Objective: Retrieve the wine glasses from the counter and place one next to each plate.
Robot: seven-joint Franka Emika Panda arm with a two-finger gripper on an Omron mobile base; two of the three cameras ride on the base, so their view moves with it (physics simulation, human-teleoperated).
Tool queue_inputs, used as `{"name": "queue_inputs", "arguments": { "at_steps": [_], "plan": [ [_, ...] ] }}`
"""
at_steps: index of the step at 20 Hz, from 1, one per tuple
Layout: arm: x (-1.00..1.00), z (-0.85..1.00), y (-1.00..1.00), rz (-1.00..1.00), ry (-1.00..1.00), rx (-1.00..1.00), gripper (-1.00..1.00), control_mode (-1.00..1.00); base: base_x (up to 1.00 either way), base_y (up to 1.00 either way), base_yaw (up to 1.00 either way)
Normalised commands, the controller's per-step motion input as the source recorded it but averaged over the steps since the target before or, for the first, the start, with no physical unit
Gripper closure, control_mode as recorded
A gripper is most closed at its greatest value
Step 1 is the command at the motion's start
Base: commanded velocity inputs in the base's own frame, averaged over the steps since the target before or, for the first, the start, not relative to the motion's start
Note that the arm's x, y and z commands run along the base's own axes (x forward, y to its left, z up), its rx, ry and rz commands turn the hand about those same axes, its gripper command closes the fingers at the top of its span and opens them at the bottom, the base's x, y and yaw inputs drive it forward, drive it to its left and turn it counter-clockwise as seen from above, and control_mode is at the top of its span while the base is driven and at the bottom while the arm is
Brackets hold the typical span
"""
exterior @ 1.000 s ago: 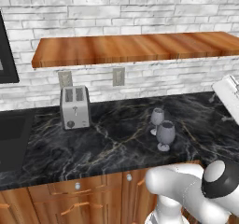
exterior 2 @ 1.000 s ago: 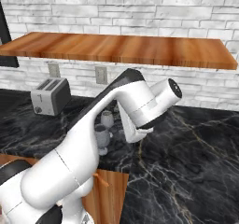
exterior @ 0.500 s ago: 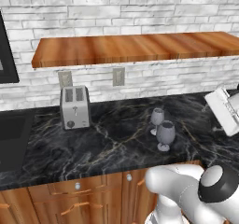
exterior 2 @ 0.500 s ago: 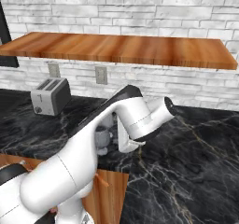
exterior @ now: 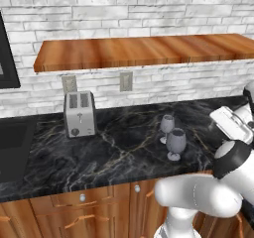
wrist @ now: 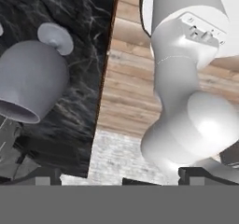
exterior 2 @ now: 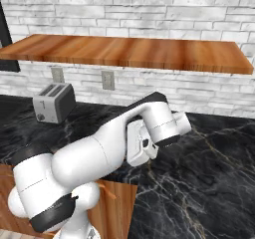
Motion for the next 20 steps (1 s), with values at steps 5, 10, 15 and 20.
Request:
{"name": "queue_inputs", "arguments": {
  "at_steps": [5, 10, 15, 20],
  "plan": [
    [0.17, -0.35, 0.04, -0.04, 0.06, 0.02, -1.00, -1.00, 0.00, 0.00, 0.00],
    [0.10, -0.33, 0.11, -0.18, 0.00, 0.00, -1.00, -1.00, 0.00, 0.00, 0.00],
    [0.09, -0.33, 0.21, -0.14, 0.03, 0.00, -1.00, -1.00, 0.00, 0.00, 0.00],
    [0.12, -0.23, 0.28, -0.01, 0.09, 0.00, -1.00, -1.00, 0.00, 0.00, 0.00]
  ]
}}
